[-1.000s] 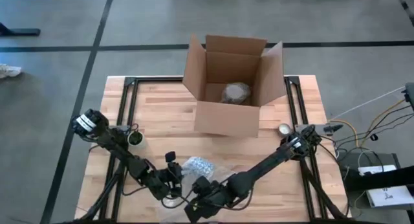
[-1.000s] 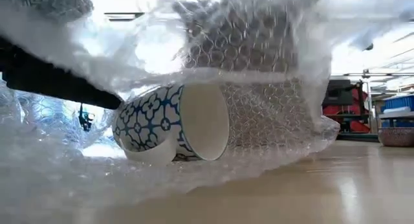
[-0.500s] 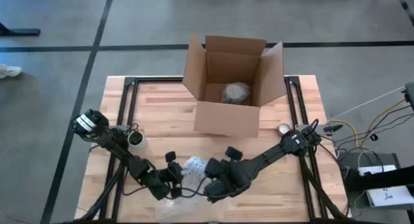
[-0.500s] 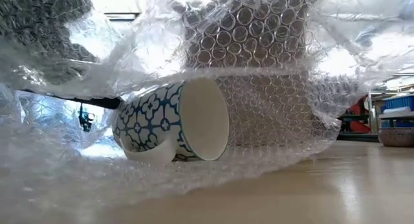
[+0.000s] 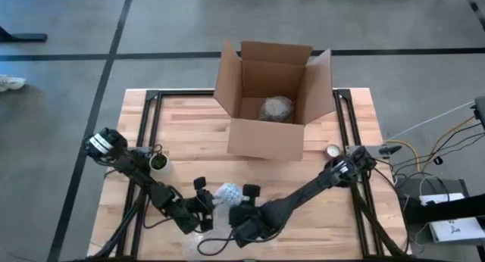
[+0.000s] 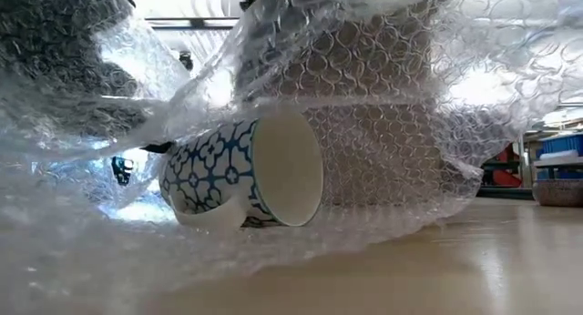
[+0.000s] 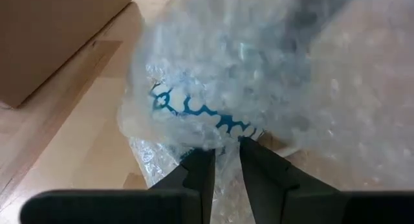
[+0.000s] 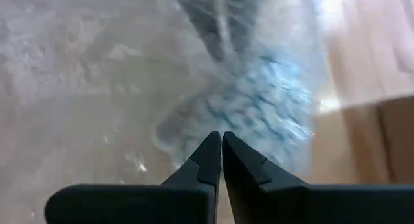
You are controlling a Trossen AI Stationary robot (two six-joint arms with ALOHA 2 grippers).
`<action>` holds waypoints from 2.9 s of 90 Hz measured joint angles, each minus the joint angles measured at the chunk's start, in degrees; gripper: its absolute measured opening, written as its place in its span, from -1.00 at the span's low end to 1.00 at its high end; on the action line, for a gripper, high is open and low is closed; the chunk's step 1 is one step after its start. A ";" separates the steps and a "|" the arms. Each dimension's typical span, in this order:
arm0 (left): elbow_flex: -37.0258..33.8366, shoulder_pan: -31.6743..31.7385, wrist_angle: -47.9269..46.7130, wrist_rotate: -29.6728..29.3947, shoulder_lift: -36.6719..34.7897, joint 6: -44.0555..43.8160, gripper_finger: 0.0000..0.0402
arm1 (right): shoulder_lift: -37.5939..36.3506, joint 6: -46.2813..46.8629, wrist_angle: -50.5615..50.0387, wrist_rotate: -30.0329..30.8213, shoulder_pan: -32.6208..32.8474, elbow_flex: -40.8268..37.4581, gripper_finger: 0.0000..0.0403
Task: Wrap mug
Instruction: Wrap the blue patterned mug with the bubble wrap
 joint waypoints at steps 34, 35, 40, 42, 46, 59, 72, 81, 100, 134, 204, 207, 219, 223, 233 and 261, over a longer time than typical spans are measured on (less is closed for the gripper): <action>0.00 0.24 0.07 -0.17 0.00 0.07 -0.71 | 3.86 -2.81 9.17 -1.10 -0.07 0.34 -1.00; 0.00 0.25 0.08 -0.17 0.00 0.07 -0.71 | 3.86 -3.06 9.08 -1.10 -0.03 0.45 -1.00; 0.00 0.28 0.09 -0.20 0.00 0.07 -0.71 | 3.68 -4.78 8.58 -1.13 0.13 1.29 -1.00; 0.00 0.29 0.09 -0.20 0.00 0.06 -0.71 | 3.41 -5.62 8.46 -1.15 0.21 1.70 -1.00; 0.00 0.31 0.09 -0.21 0.00 0.05 -0.71 | 2.60 -6.97 8.45 -1.39 0.50 2.56 -1.00; 0.00 0.31 0.07 -0.22 0.00 0.04 -0.71 | -0.02 -9.97 6.01 -0.12 0.94 5.95 -1.00; 0.00 0.31 0.05 -0.21 0.00 0.06 -0.71 | -0.11 -12.29 0.83 7.59 -0.11 6.56 -1.00; 0.00 0.31 0.02 -0.20 0.00 0.12 -0.71 | -0.03 -11.25 0.63 9.04 -1.11 5.30 -1.00; 0.00 0.31 -0.10 -0.20 0.00 0.56 -0.71 | 3.29 -8.71 2.44 7.58 -1.77 2.34 -1.00; 0.00 0.46 -0.72 0.15 -0.20 2.87 -0.70 | 4.48 -7.05 5.93 4.36 -1.52 2.97 -1.00; 0.00 0.46 -1.27 -0.02 -0.22 3.30 -0.70 | -1.29 -22.18 -23.40 -1.96 1.26 9.25 -0.40; 0.00 0.46 -1.22 -0.04 -0.22 3.30 -0.70 | -1.32 -22.89 -22.04 -2.82 1.28 8.25 -0.33; 0.00 0.46 -1.14 -0.09 -0.22 3.28 -0.70 | -0.66 -24.48 -17.92 -3.31 1.19 4.55 -0.13; 0.00 0.62 -1.16 -0.09 -0.22 3.28 -0.70 | -0.55 -24.67 -16.21 -3.29 0.97 3.60 -0.08; 0.00 0.87 -1.01 -0.21 -0.22 3.28 -0.70 | -0.57 -26.26 -8.70 -3.22 0.49 1.64 0.01; 0.00 1.52 -0.50 -0.38 0.06 3.22 -0.71 | -0.02 -26.07 2.23 -2.63 -2.05 -1.44 -0.01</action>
